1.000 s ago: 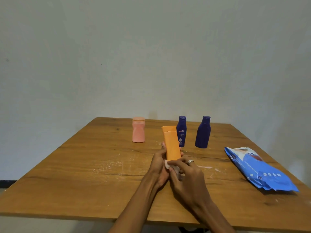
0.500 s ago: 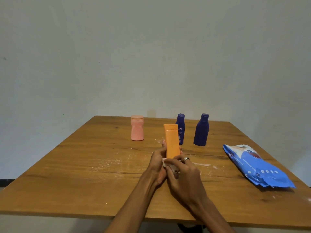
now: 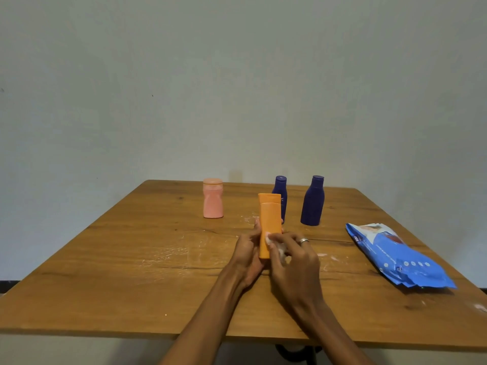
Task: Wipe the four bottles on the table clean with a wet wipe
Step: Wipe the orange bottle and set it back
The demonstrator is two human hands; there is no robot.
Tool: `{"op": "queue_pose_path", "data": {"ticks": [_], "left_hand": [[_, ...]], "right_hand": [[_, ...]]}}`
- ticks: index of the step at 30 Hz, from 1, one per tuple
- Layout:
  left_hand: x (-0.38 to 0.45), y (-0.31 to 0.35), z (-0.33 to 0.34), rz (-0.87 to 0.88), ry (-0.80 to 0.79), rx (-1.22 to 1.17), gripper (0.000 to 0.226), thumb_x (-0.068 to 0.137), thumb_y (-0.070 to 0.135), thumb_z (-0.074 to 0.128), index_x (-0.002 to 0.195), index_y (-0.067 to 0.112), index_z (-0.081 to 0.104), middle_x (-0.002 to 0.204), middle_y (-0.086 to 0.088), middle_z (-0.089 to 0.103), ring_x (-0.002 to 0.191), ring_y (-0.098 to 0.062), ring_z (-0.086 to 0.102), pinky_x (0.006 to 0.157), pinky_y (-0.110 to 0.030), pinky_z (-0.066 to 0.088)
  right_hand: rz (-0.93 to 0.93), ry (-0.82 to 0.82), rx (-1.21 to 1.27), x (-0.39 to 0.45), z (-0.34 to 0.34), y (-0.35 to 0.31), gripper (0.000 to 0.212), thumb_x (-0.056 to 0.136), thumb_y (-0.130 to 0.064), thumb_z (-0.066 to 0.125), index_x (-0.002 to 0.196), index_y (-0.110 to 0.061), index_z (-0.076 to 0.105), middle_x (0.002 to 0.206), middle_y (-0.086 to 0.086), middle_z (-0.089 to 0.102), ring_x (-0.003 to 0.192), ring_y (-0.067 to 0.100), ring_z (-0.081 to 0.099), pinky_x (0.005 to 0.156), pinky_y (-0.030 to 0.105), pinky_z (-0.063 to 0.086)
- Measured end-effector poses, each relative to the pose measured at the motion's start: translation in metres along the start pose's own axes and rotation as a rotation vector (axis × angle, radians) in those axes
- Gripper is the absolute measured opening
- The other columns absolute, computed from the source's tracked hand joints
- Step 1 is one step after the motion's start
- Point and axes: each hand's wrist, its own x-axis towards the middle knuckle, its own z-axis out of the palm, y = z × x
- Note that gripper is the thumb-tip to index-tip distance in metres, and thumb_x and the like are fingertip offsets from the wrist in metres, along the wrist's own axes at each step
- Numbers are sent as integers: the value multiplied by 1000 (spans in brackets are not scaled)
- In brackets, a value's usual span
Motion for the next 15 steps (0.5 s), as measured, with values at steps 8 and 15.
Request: {"op": "queue_pose_path", "data": {"ticks": [8, 15], "left_hand": [[-2, 2, 1, 8, -23, -59, 57, 96, 46, 50, 132, 3, 55, 128, -21, 65, 121, -35, 60, 106, -52, 46], [-3, 2, 3, 19, 18, -2, 46, 104, 43, 41, 134, 10, 50, 133, -21, 62, 124, -37, 58, 107, -61, 41]], "right_hand": [[-115, -28, -9, 3, 2, -1, 25, 95, -25, 63, 119, -28, 67, 114, -8, 56, 101, 2, 57, 83, 22, 56], [58, 162, 47, 12, 2, 4, 26, 95, -22, 65, 120, -29, 66, 115, -6, 58, 107, 5, 56, 84, 22, 54]]}}
